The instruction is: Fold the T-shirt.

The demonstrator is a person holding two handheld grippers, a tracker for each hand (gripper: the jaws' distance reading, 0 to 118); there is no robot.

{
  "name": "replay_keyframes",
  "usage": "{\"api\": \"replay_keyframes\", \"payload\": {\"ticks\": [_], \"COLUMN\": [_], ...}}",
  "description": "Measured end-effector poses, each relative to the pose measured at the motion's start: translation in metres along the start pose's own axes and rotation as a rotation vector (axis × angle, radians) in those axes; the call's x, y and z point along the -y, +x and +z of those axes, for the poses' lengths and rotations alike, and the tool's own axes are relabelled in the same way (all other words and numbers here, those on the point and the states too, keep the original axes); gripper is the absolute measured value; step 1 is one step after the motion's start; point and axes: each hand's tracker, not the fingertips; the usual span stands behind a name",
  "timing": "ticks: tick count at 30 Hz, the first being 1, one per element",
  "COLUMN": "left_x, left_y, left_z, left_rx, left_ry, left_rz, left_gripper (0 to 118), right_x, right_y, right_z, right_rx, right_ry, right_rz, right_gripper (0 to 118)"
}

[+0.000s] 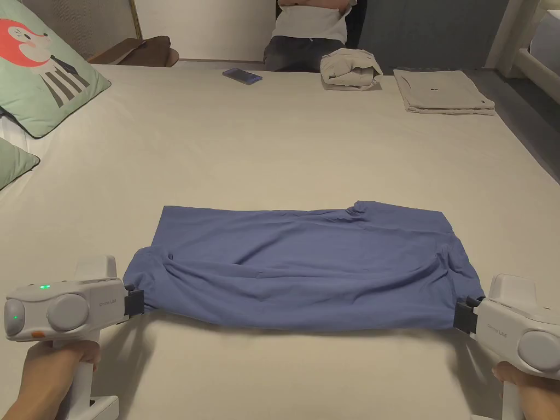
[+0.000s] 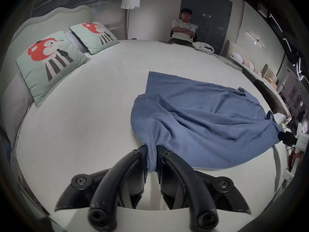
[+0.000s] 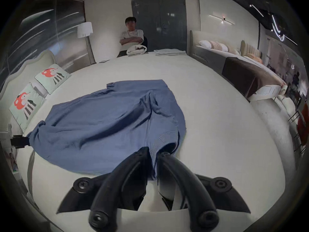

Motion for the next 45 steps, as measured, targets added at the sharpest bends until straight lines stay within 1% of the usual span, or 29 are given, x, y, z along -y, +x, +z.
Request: {"api": "replay_keyframes", "payload": {"ticks": [6, 10, 12, 16, 19, 22, 25, 26, 27, 28, 29, 30, 31, 33, 36, 38, 41, 43, 44, 45], "left_x": [0.03, 0.059, 0.074, 0.099, 0.112, 0.118, 0.113, 0.111, 0.108, 0.103, 0.098, 0.092, 0.086, 0.067, 0.035, 0.022, 0.015, 0.019, 0.021, 0.023], "left_y": [-0.018, -0.029, -0.032, -0.039, -0.04, -0.037, -0.034, -0.033, -0.031, -0.029, -0.027, -0.023, -0.018, 0.002, 0.039, 0.063, 0.085, 0.103, 0.109, 0.113], "left_z": [0.033, 0.057, 0.067, 0.069, 0.065, 0.057, 0.056, 0.056, 0.059, 0.061, 0.065, 0.068, 0.073, 0.09, 0.113, 0.129, 0.134, 0.141, 0.142, 0.144], "left_rx": [0.008, 0.012, 0.007, -0.011, -0.024, -0.034, -0.046, -0.049, -0.051, -0.053, -0.031, -0.009, 0.016, 0.057, 0.104, 0.127, 0.109, 0.071, 0.058, 0.054], "left_ry": [-0.003, -0.023, -0.034, -0.073, -0.101, -0.117, -0.114, -0.117, -0.122, -0.133, -0.132, -0.119, -0.087, 0.042, 0.198, 0.334, 0.513, 0.603, 0.643, 0.673], "left_rz": [0.043, 0.064, 0.067, 0.076, 0.086, 0.082, 0.08, 0.076, 0.079, 0.099, 0.132, 0.145, 0.148, 0.147, 0.077, 0.035, -0.03, -0.075, -0.085, -0.109], "left_gripper": [7, 7, 7, 7, 7, 7, 8, 11, 23, 45, 71, 100, 110, 110, 110, 110, 110, 110, 109, 108], "right_x": [0.023, 0.05, 0.067, 0.1, 0.117, 0.119, 0.113, 0.11, 0.107, 0.101, 0.094, 0.086, 0.076, 0.053, 0.019, 0.005, -0.005, -0.007, -0.007, -0.006], "right_y": [0.005, 0.007, 0.008, 0.012, 0.014, 0.012, 0.008, 0.008, 0.006, 0.001, -0.004, -0.008, -0.016, -0.033, -0.063, -0.079, -0.1, -0.109, -0.112, -0.116], "right_z": [0.044, 0.069, 0.078, 0.081, 0.072, 0.07, 0.074, 0.076, 0.077, 0.083, 0.089, 0.095, 0.102, 0.117, 0.136, 0.146, 0.158, 0.162, 0.163, 0.165], "right_rx": [-0.024, -0.028, -0.028, -0.014, 0.0, 0.01, 0.015, 0.016, 0.022, 0.04, 0.049, 0.05, 0.035, 0.007, -0.024, -0.041, -0.038, -0.023, -0.027, -0.025], "right_ry": [0.015, 0.001, -0.013, -0.064, -0.091, -0.079, -0.078, -0.08, -0.086, -0.09, -0.082, -0.043, 0.013, 0.135, 0.286, 0.4, 0.533, 0.591, 0.607, 0.63], "right_rz": [-0.001, 0.008, -0.002, -0.031, -0.043, -0.056, -0.051, -0.049, -0.047, -0.037, -0.03, -0.015, -0.005, 0.023, 0.061, 0.077, 0.11, 0.127, 0.144, 0.157], "right_gripper": [8, 8, 8, 8, 8, 8, 9, 12, 27, 47, 70, 95, 105, 106, 106, 106, 106, 106, 104, 94]}}
